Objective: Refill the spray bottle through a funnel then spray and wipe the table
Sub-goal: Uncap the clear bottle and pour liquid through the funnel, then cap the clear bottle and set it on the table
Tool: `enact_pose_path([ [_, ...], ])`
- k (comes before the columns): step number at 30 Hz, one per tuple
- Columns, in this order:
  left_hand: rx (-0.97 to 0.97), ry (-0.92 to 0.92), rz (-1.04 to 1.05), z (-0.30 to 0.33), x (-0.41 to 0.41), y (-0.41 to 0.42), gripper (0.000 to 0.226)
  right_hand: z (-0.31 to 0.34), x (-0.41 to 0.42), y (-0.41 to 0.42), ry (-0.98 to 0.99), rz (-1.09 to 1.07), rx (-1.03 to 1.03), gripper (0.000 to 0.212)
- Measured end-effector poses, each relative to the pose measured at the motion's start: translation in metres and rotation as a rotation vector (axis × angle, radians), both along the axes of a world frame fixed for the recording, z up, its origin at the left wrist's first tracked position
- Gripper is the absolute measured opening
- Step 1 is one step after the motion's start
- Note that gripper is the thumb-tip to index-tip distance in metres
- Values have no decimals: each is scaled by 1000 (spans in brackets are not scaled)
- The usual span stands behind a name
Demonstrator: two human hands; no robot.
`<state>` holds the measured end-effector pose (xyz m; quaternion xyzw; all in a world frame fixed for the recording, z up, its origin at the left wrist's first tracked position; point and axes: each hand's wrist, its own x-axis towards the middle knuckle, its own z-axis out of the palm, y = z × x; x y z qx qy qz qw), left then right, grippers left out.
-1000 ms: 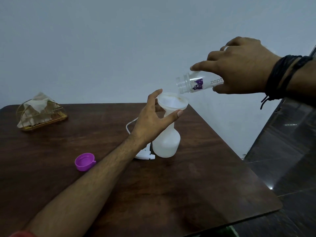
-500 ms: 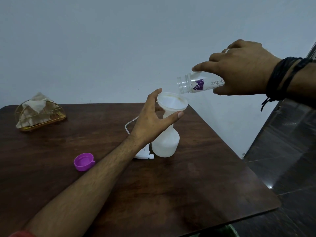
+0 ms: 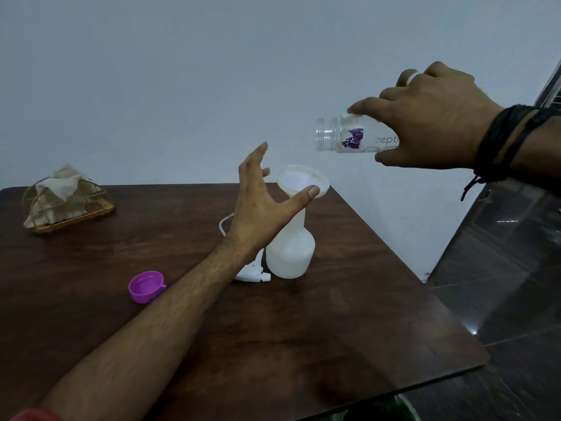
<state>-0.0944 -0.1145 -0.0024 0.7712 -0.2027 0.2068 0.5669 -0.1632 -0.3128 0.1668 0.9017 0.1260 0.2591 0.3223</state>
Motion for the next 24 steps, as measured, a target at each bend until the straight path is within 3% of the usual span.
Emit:
enact_pose_path([
  [6,-99,-68,66,24,-13,13,105,16,-23,12,-69,65,121,74],
  [9,-221,-117,129,43,-24,33,85,21,-40,30,-81,198,217,80],
  [12,-181,-175,233,46,-30,68,60,13,-57,55,-13,401,500,81],
  [15,106,-49,250,36,-28,109,34,-8,-69,85,108,552,769,77],
  [17,442,152,235,27,-27,136,30,-32,-65,108,203,626,939,73],
  [20,977,408,239,7,-30,166,36,-79,-47,143,394,673,1212,64],
  [24,1193,665,222,-20,-39,188,66,-137,-10,182,599,575,1492,58],
])
